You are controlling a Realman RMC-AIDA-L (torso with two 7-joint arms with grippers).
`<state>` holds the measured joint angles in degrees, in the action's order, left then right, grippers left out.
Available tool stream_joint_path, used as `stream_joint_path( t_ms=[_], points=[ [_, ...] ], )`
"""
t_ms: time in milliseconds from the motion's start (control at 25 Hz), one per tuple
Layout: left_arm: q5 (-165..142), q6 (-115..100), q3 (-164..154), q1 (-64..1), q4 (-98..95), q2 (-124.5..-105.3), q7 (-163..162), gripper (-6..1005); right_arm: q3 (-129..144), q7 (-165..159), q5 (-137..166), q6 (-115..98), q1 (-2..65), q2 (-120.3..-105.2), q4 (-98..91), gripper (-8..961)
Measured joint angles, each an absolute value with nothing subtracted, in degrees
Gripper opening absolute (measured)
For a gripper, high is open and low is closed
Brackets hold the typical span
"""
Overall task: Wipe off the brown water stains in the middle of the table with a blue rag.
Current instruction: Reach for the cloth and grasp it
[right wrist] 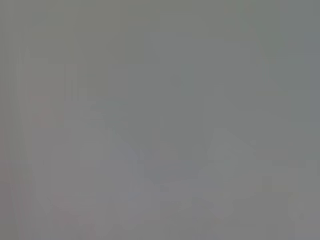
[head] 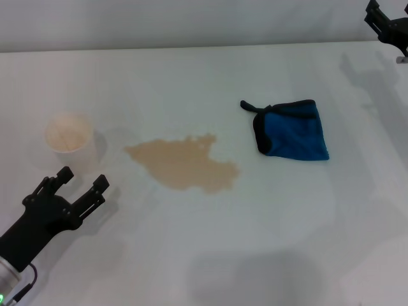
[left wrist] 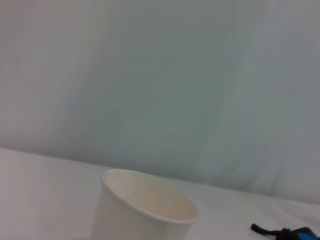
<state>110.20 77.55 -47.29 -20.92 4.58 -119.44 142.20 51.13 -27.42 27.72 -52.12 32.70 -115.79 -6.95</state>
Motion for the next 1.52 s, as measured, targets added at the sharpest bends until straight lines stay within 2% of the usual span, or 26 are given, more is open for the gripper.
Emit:
stream_joint_path(
  t_ms=[440, 720, 920, 1040, 1280, 1520],
  points=[
    [110.4, 96.2, -46.9, -18.8, 4.0, -119.17, 137.1, 885, 51.5, -30.4, 27.9, -52.0, 32.7, -115.93, -6.6, 869],
    [122.8, 107.2, -46.8, -17.4, 2.9, -119.08, 127.5, 884, 61.5, -43.2, 28.1, -48.7, 32.5, -115.33, -10.0, 869],
    [128.1, 107.3, -46.8, -16.6, 1.9, -119.10, 124.8, 884, 69.7, -51.3, 28.2, -46.4, 32.3, -114.59, -13.8, 869],
    [132.3, 107.1, -46.8, -16.4, 2.2, -119.30, 124.4, 883, 78.2, -59.4, 28.4, -43.4, 32.4, -112.76, -17.6, 869],
    [142.5, 99.9, -46.8, -16.6, 3.5, -119.61, 126.3, 882, 90.2, -82.6, 40.3, -42.0, 35.2, -106.39, -24.1, 869],
    [151.5, 91.0, -46.8, -16.9, 4.6, -119.47, 126.3, 881, 90.3, -107.1, 66.7, -48.5, 41.0, -101.24, -25.3, 869]
  ],
)
